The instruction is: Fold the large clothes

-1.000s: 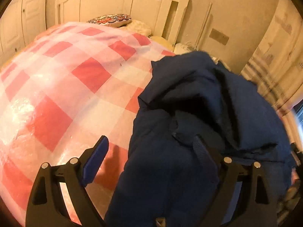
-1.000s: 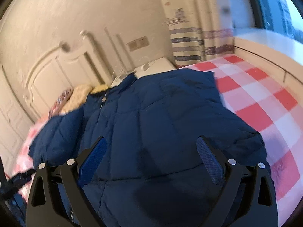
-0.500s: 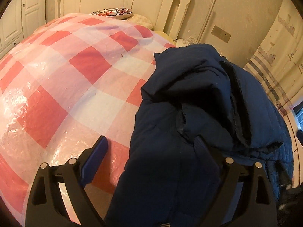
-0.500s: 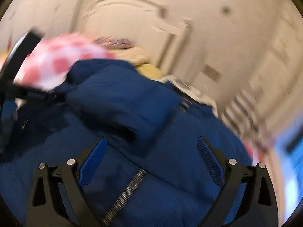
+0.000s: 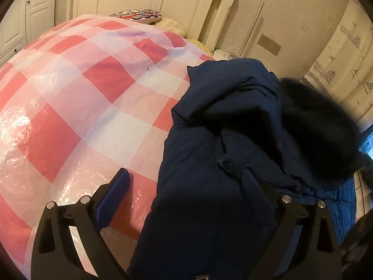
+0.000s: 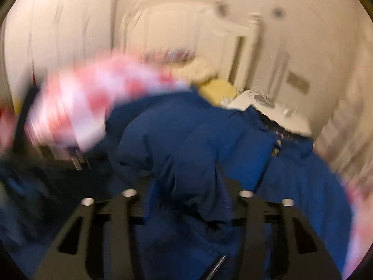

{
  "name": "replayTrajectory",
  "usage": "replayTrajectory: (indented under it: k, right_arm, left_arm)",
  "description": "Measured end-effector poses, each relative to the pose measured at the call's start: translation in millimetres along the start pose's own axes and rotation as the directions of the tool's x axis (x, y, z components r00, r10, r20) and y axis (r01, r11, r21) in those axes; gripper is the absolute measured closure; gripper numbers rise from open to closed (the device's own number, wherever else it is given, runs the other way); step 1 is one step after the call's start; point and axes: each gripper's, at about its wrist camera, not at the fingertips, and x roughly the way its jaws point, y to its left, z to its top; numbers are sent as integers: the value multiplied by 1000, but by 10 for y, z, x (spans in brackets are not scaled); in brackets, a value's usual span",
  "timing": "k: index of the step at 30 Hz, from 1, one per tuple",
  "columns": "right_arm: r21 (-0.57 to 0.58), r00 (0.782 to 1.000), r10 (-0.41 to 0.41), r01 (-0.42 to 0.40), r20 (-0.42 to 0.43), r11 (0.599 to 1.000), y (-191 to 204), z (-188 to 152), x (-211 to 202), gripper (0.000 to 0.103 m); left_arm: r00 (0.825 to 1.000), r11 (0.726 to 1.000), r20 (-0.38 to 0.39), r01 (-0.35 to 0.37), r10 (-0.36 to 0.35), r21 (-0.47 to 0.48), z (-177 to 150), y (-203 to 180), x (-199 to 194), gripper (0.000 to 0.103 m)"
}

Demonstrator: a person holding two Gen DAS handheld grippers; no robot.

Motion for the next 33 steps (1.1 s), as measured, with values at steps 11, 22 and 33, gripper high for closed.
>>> replayTrajectory:
  k: [11, 22, 33]
  right_arm:
    - [648, 999, -35, 47, -32, 760, -1509, -686, -452, 53]
    - [737, 985, 128, -174, 119, 654, -1585, -836, -441, 15]
    - [724, 989, 53, -135, 135, 676, -1543, -832, -557, 74]
  left_arm:
    - [1000, 1000, 0, 1, -1, 0, 8, -1, 8, 6]
    - [1000, 1000, 0, 0, 0, 2, 7, -2, 12, 5]
    - [1000, 1000, 0, 2, -2, 2, 9, -5, 18, 5]
